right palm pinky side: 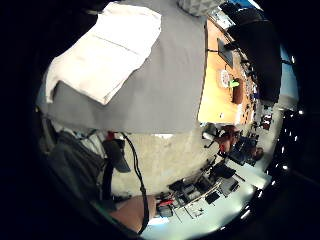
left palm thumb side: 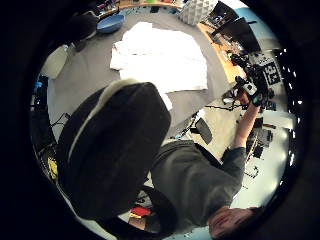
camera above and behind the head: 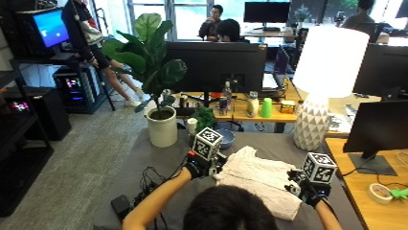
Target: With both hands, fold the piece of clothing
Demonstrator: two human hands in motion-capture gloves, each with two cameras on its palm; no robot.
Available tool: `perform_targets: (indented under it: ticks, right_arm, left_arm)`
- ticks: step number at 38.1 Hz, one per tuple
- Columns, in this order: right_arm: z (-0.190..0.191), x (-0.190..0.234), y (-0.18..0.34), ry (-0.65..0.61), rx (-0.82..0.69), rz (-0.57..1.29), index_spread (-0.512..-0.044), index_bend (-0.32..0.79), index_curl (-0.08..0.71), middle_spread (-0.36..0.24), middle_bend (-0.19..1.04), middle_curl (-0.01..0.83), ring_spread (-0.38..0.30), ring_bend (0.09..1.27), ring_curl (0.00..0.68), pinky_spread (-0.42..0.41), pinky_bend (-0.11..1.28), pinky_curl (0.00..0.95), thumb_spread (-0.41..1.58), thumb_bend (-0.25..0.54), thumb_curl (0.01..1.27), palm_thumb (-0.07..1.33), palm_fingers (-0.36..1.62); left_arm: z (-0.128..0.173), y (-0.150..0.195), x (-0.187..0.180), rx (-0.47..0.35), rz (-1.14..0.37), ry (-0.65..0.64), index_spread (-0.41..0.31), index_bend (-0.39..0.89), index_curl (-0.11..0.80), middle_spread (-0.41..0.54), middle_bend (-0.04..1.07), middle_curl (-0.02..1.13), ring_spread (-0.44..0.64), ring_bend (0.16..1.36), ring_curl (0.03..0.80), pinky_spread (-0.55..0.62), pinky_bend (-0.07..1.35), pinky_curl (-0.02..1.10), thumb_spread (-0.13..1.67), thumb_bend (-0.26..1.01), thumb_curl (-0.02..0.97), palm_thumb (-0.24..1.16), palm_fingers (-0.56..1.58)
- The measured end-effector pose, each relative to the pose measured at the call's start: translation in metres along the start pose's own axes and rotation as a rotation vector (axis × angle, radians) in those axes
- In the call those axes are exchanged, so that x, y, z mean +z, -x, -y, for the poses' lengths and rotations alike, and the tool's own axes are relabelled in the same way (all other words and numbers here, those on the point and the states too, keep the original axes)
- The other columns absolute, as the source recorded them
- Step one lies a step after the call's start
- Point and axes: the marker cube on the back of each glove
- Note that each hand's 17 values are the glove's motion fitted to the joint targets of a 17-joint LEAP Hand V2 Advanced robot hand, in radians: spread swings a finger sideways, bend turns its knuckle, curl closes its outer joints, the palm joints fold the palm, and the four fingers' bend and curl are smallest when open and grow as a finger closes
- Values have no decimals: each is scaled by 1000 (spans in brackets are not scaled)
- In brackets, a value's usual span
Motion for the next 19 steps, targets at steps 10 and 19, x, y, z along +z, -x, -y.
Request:
perform_targets:
  ticks: [10, 19]
  right_arm:
    - [-8, -9, 5, -40, -15, 0, -254, 175, 182, -7, 242, 171, 66, 330, 178, 175, 346, 190, 928, 280, 103, 451, 477]
    - [-1, -3, 8, -7, -10, -25, -283, 161, 231, -10, 227, 229, 74, 329, 216, 200, 326, 229, 1142, 252, 132, 465, 472]
  left_arm:
    - [1, -2, -1, -12, -2, 2, -111, 344, 210, 42, 139, 120, 105, 476, 197, 200, 260, 166, 845, -7, 52, 37, 432]
    - [12, -4, 16, 4, -41, 18, -124, 333, 279, 48, 143, 155, 121, 484, 229, 225, 252, 212, 1026, -9, 94, 39, 412]
